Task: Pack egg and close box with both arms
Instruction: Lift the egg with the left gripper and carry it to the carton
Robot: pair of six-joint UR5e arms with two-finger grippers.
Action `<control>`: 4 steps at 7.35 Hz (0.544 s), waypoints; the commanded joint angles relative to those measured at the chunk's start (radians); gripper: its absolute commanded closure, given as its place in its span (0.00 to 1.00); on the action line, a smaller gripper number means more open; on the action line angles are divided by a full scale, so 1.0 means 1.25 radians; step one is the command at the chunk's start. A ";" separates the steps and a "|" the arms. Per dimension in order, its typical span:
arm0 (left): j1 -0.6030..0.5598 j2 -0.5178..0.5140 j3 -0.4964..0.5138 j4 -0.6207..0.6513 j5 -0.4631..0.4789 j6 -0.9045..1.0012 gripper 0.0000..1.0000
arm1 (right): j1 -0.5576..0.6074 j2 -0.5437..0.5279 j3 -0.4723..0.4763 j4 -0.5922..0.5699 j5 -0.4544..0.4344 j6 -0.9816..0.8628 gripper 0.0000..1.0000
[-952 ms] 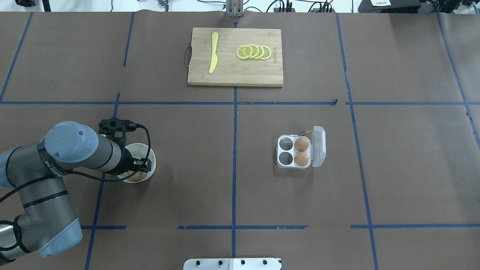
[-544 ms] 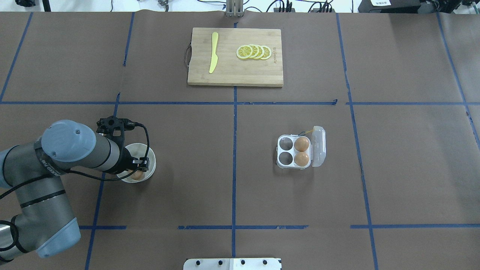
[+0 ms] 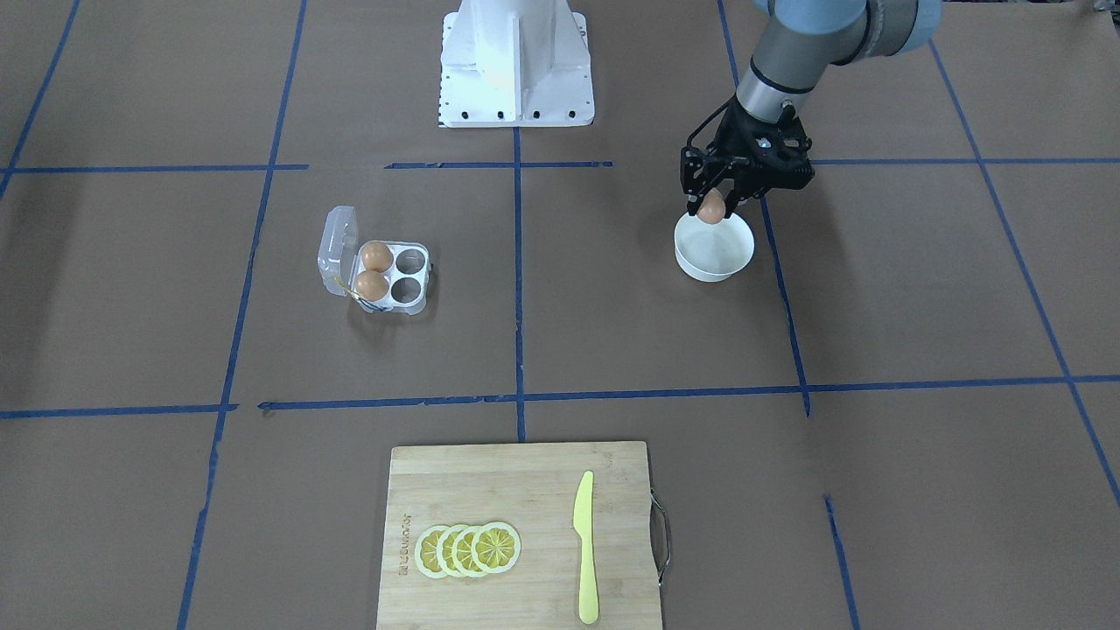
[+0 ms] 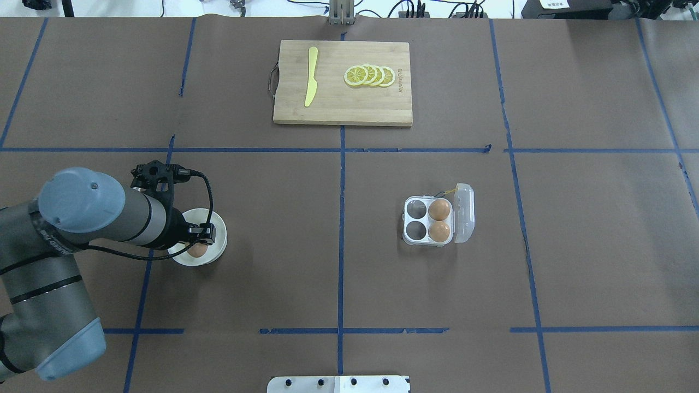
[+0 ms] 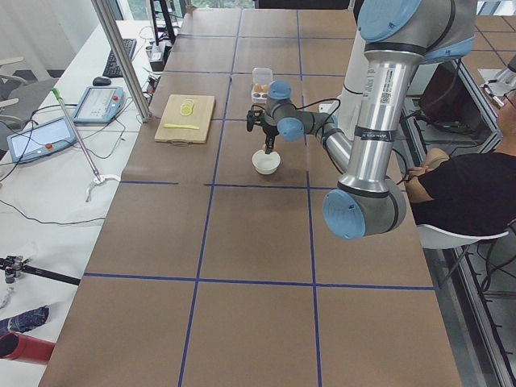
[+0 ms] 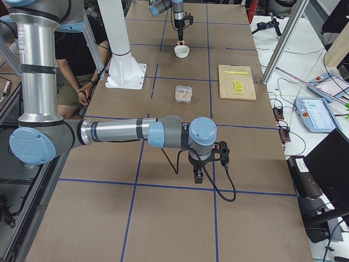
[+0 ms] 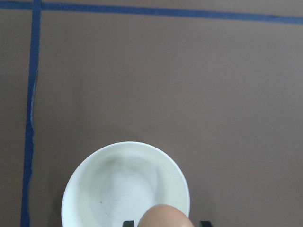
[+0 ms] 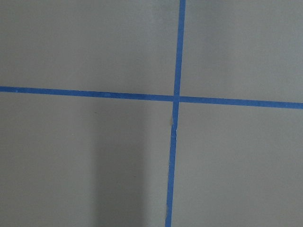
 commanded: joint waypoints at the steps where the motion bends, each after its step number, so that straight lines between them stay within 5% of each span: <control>1: -0.001 -0.222 0.085 -0.005 0.010 -0.112 1.00 | 0.000 -0.003 0.008 -0.001 0.001 -0.001 0.00; 4: 0.125 -0.347 0.400 -0.439 0.124 -0.197 1.00 | 0.000 0.001 0.000 -0.001 0.002 0.000 0.00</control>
